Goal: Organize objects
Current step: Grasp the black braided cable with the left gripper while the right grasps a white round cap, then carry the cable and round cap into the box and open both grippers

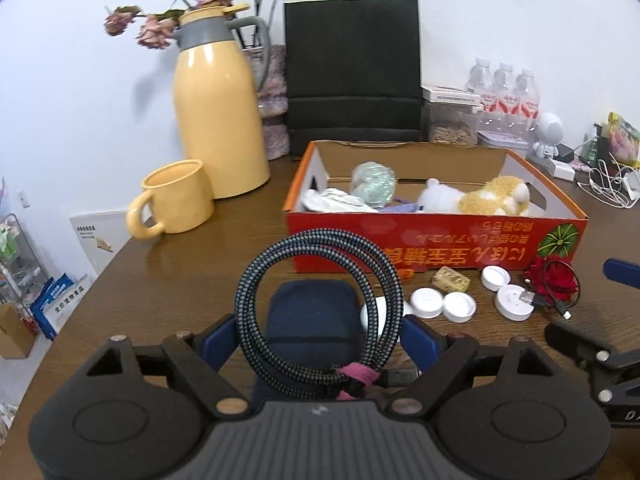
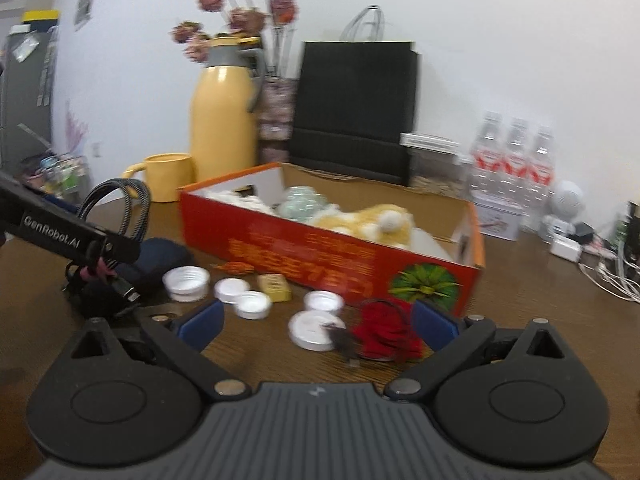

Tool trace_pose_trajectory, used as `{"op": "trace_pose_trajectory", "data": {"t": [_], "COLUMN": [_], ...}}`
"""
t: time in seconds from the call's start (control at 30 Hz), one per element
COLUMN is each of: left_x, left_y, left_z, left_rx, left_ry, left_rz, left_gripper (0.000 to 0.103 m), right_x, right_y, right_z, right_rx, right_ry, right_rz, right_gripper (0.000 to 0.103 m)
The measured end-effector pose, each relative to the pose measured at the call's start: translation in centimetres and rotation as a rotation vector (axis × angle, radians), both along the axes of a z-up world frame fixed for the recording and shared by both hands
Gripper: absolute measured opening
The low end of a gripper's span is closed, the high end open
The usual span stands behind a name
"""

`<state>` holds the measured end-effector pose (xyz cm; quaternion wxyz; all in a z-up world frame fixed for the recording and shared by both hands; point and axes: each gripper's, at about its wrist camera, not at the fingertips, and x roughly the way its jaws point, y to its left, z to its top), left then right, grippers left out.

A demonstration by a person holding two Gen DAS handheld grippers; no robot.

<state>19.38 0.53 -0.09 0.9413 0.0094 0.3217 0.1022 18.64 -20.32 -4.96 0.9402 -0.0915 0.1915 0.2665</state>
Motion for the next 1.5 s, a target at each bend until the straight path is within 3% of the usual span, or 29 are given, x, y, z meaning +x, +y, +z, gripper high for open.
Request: {"op": "trace_pose_trajectory", "data": {"t": [0.17,0.23,0.3,0.37,0.5,0.57,0.87,0.93,1.0,1.1,1.27,1.5], "left_x": [-1.2,-1.4,-1.5,-1.5,-1.3,-1.2,-0.9,-0.9,-0.7,-0.4,0.5,3.1], "left_y": [2.1,3.0,3.9,4.7,5.9,6.4,7.3,7.2,7.2,7.2,6.6,3.9], "left_z": [0.3,0.5,0.6,0.6,0.8,0.8,0.4,0.3,0.3,0.3,1.4,3.9], "left_rx": [-0.019,-0.025,-0.037,-0.058,-0.071,-0.075,-0.115,-0.112,-0.116,-0.139,-0.135,-0.113], "left_ry": [-0.012,-0.014,-0.016,-0.012,-0.016,-0.016,-0.007,-0.004,0.000,-0.003,-0.032,-0.090], "left_rz": [0.018,0.027,0.041,0.065,0.068,0.064,0.062,0.063,0.063,0.060,0.032,-0.040], "left_gripper": [0.086,0.086,0.086,0.086,0.086,0.086,0.086,0.086,0.086,0.086,0.086,0.086], "right_x": [0.1,0.6,1.2,1.9,3.0,3.2,4.1,4.0,4.2,4.2,4.0,4.9], "right_y": [3.4,4.6,5.9,7.1,9.5,10.4,12.6,12.8,13.0,12.7,11.5,7.8], "right_z": [-0.2,-0.3,-0.3,-0.3,-0.9,-1.1,-2.3,-2.4,-2.6,-2.5,-1.3,3.0], "right_rx": [-0.032,-0.035,-0.021,-0.008,-0.020,-0.033,-0.117,-0.126,-0.133,-0.116,-0.068,0.023], "right_ry": [0.034,0.052,0.068,0.098,0.144,0.143,0.157,0.147,0.155,0.160,0.116,0.004], "right_rz": [0.064,0.084,0.106,0.125,0.162,0.170,0.186,0.199,0.216,0.222,0.195,0.114], "right_gripper": [0.089,0.078,0.058,0.048,0.049,0.053,0.053,0.051,0.040,0.040,0.040,0.040]}}
